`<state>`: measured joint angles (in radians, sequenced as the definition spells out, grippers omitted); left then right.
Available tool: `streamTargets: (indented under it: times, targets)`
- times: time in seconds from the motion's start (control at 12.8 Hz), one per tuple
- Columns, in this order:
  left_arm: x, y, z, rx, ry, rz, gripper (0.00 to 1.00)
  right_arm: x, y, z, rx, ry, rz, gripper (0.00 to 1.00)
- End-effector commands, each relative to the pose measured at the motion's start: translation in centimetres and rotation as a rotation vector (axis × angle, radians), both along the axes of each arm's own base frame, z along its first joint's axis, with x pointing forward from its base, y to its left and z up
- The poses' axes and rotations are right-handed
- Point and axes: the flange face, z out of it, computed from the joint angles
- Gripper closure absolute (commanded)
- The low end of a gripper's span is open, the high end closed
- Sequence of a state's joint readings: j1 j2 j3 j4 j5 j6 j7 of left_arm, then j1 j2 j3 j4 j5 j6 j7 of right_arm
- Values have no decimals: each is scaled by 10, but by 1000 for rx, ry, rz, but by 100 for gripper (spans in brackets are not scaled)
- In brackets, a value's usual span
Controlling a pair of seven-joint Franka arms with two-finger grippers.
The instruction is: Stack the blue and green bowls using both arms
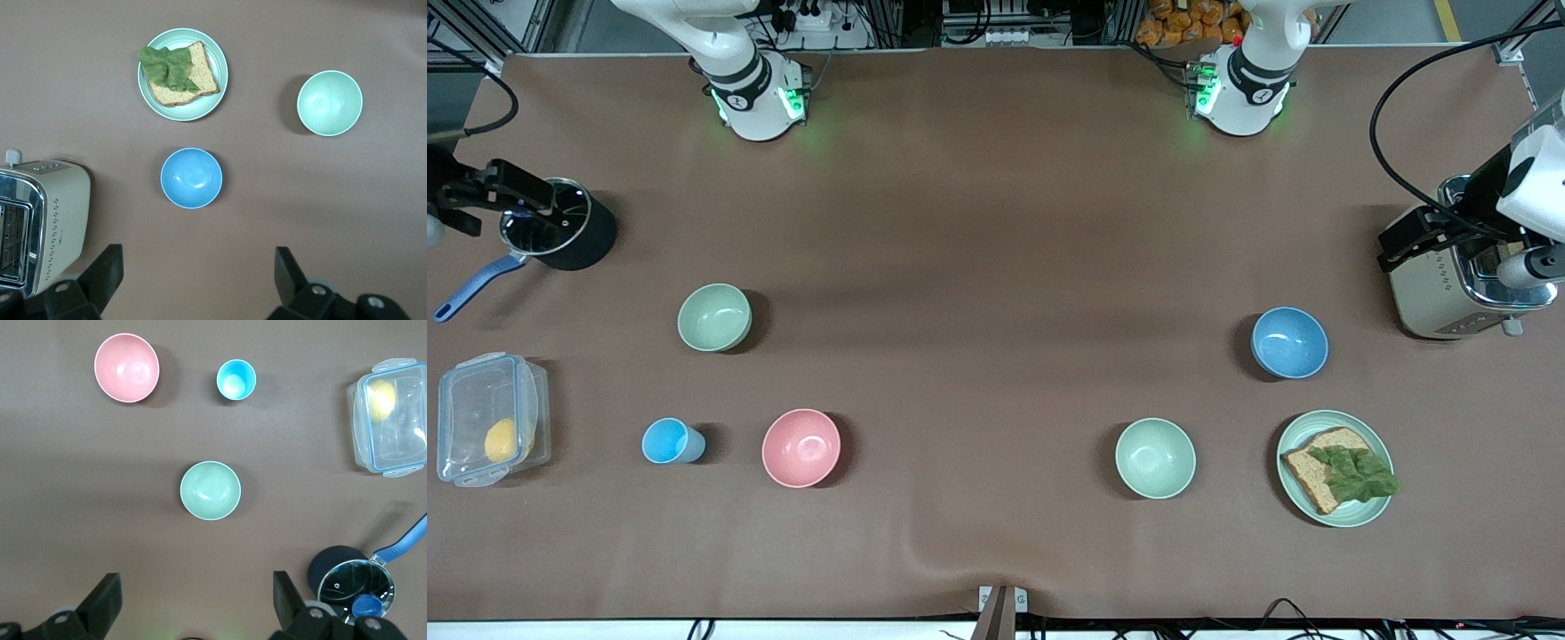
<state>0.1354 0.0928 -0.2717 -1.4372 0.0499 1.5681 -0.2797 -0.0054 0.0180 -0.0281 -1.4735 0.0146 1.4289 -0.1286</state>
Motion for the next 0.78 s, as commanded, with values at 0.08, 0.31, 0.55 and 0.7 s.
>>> streamTargets:
  times: [0.08,0.31,0.55,0.7]
  targets:
    - [-7,1,7,-2,5,-1,0,-10,-10,10,-23,-8,-29,0]
    - [-4,7,-1,-3,20,-50,0,-16,-20,17,-23,-17,-59,0]
    - [15,32,-49,-7,106,-120,0,-20,-18,20,-22,-14,-63,0]
    - [25,37,-87,-18,165,-115,0,-19,-14,16,-24,-4,-91,0]
